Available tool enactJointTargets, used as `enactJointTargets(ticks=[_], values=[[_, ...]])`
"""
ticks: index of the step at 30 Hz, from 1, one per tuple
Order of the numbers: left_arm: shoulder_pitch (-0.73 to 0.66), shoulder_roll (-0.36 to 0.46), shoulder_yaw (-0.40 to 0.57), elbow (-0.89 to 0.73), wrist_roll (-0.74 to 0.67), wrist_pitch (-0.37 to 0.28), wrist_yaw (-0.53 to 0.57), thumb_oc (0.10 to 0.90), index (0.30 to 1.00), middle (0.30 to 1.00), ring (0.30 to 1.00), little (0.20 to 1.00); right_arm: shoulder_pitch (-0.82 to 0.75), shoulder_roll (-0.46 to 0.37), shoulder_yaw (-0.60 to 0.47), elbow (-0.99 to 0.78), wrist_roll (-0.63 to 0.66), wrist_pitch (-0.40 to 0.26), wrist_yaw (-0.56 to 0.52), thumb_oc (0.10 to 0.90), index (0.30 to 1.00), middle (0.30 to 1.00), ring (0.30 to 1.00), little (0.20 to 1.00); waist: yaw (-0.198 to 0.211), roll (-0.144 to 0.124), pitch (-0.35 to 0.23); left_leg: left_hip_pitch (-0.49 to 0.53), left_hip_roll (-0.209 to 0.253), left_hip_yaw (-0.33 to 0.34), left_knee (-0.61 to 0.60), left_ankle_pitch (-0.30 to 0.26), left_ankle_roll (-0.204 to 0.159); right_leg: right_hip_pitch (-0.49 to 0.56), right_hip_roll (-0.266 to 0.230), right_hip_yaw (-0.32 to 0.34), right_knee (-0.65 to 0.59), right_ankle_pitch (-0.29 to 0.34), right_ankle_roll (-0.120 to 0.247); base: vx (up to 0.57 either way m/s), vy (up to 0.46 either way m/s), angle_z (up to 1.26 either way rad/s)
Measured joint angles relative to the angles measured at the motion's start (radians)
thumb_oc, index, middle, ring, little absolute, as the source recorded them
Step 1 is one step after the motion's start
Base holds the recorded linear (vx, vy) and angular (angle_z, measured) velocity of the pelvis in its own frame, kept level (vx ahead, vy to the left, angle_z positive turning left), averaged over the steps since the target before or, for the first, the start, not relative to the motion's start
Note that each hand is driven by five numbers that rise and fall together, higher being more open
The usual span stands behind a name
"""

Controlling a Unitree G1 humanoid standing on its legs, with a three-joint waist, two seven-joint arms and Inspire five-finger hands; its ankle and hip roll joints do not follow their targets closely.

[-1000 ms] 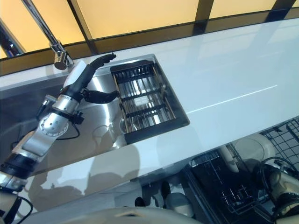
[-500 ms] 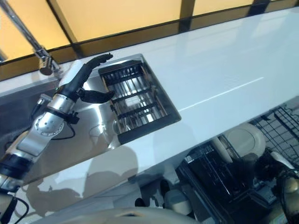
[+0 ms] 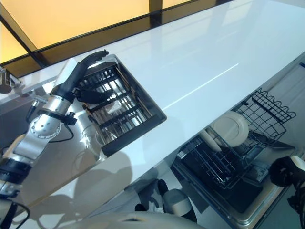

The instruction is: Pick up plates and place into dishwasher.

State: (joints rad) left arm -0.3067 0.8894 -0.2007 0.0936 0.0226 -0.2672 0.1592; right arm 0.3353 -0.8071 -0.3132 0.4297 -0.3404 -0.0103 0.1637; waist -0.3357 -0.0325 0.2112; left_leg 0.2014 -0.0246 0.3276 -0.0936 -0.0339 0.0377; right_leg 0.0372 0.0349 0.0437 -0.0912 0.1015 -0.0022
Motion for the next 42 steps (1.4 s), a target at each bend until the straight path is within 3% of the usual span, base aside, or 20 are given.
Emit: enactJointTargets(ticks=[12, 21, 28, 30, 35, 37, 42], values=[[-0.001, 0.000, -0.009, -0.002, -0.002, 0.002, 0.008, 0.800, 0.900, 0.900, 0.900, 0.900, -0.164, 0.004, 0.225, 0.131, -0.024, 0.026, 0.004, 0.100, 0.300, 0.300, 0.300, 0.200, 0.066, 0.015, -0.001, -0.002, 0.003, -0.024, 0.004, 0.005, -0.004, 0.007, -0.001, -0.026, 0.000, 0.003, -0.005, 0.01, -0.032, 0.06], [-0.015, 0.000, -0.084, -0.003, -0.003, 0.004, 0.007, 0.800, 0.900, 0.900, 0.900, 0.900, -0.372, 0.018, 0.430, 0.465, -0.187, 0.024, 0.065, 0.100, 0.300, 0.300, 0.300, 0.200, 0.131, 0.021, -0.002, 0.000, 0.003, -0.051, 0.005, 0.010, -0.003, 0.019, -0.006, -0.056, 0.000, 0.003, -0.006, 0.01, -0.029, 0.08], [-0.038, 0.001, -0.092, -0.036, -0.003, 0.011, -0.003, 0.800, 0.900, 0.900, 0.900, 0.900, -0.432, 0.037, 0.487, 0.649, -0.237, 0.038, 0.142, 0.100, 0.300, 0.300, 0.300, 0.200, 0.185, 0.009, -0.009, -0.004, 0.000, -0.087, 0.005, 0.016, 0.003, 0.027, -0.014, -0.085, 0.000, 0.002, -0.005, -0.02, -0.026, 0.16], [-0.052, 0.001, -0.098, -0.038, -0.004, 0.022, -0.012, 0.800, 0.900, 0.900, 0.900, 0.900, -0.430, 0.041, 0.486, 0.674, -0.210, 0.043, 0.149, 0.100, 0.300, 0.300, 0.300, 0.200, 0.200, 0.006, -0.010, -0.004, -0.002, -0.089, 0.005, 0.017, 0.004, 0.029, -0.016, -0.085, 0.000, 0.002, -0.005, -0.01, -0.023, 0.12], [-0.068, 0.001, -0.101, -0.038, -0.025, 0.027, -0.044, 0.800, 0.900, 0.900, 0.900, 0.900, -0.415, 0.106, 0.432, 0.701, 0.092, 0.028, 0.119, 0.100, 0.300, 0.300, 0.300, 0.200, 0.206, 0.000, -0.013, -0.001, -0.005, -0.106, 0.005, 0.020, 0.008, 0.037, -0.022, -0.089, 0.000, 0.001, -0.005, 0.00, -0.013, 0.06], [-0.068, 0.001, -0.101, -0.038, -0.025, 0.027, -0.058, 0.800, 0.900, 0.900, 0.900, 0.900, -0.393, 0.113, 0.412, 0.668, 0.203, 0.006, 0.094, 0.100, 0.300, 0.300, 0.300, 0.200, 0.197, -0.002, -0.014, 0.000, -0.008, -0.104, 0.004, 0.022, 0.010, 0.037, -0.024, -0.086, 0.000, 0.001, -0.005, 0.00, 0.003, -0.02], [-0.068, 0.001, -0.101, -0.038, -0.024, 0.024, -0.061, 0.800, 0.900, 0.900, 0.900, 0.900, -0.361, 0.145, 0.397, 0.530, 0.339, -0.018, 0.008, 0.100, 0.300, 0.300, 0.300, 0.200, 0.156, 0.002, -0.013, 0.002, -0.010, -0.090, 0.000, 0.023, 0.011, 0.038, -0.026, -0.081, 0.000, -0.001, -0.001, 0.00, 0.010, -0.09]])
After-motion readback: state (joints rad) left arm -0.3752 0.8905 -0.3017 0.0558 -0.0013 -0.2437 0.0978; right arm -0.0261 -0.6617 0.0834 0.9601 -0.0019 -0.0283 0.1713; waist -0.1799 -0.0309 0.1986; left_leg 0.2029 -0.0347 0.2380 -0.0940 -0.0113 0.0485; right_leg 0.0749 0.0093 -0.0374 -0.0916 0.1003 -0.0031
